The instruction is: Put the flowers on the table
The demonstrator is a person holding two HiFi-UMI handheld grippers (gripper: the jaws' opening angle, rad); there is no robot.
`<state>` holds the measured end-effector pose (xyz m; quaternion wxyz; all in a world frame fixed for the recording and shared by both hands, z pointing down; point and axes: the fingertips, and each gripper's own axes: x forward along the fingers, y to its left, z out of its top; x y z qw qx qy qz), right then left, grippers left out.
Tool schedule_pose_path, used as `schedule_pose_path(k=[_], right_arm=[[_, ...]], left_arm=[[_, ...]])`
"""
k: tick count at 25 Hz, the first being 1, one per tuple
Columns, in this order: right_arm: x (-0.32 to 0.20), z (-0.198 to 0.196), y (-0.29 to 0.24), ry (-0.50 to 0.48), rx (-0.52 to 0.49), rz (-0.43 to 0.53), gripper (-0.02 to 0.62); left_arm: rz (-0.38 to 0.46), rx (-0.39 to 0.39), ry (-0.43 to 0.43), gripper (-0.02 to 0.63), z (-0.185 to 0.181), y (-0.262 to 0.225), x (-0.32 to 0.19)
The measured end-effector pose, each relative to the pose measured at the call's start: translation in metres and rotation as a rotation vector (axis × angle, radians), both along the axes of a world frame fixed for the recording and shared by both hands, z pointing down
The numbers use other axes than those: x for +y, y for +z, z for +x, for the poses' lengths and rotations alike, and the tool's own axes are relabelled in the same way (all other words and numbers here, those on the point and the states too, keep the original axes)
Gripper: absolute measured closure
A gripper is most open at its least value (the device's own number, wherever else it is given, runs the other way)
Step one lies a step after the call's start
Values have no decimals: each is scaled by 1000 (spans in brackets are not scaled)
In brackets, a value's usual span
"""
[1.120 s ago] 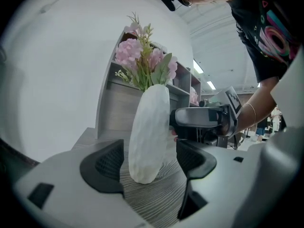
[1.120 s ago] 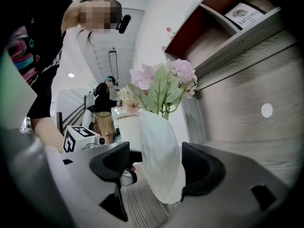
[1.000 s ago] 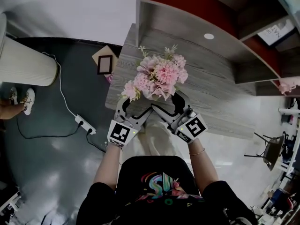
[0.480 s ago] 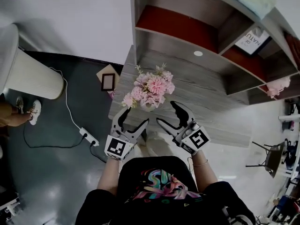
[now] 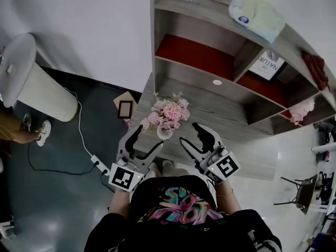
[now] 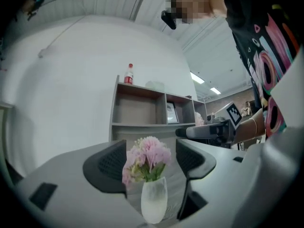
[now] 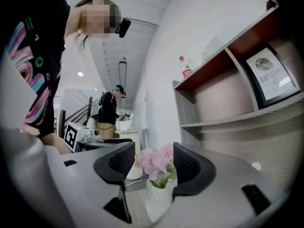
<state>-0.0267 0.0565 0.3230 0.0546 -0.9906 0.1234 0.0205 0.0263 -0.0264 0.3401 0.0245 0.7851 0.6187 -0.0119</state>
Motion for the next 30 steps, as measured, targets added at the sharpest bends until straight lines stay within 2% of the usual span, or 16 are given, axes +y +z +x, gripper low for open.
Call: schedule_pose_path(k=[3, 4, 5, 6, 10, 12, 15, 21, 30], right_arm=[[0, 5, -22, -6, 45, -5, 359], [1, 6, -28, -8, 54, -4, 369], [2, 8, -33, -8, 63, -3, 375], [3, 10, -38, -7, 74, -3, 387], [9, 15, -51, 9, 97, -1, 441], [12, 16, -51, 13, 96, 1, 467], [16, 17, -46, 17, 77, -3, 496], [24, 17, -36, 31, 44, -7, 577], [36, 16, -24, 70, -8, 13, 577]], left_arm=[[-61, 9, -14, 290, 1, -31, 8], [-72, 17, -23, 344, 3, -38, 9], [-78, 23, -30, 425, 3, -44, 10], [-81, 24, -32, 445, 4, -48, 11], [-68, 21, -23, 473, 2, -57, 15], [-89, 10, -27, 516, 2, -65, 18], [-78, 0, -28, 548, 1, -64, 20], [-50, -27, -7, 577, 3, -55, 25], [-36, -24, -1, 578, 7, -49, 27]])
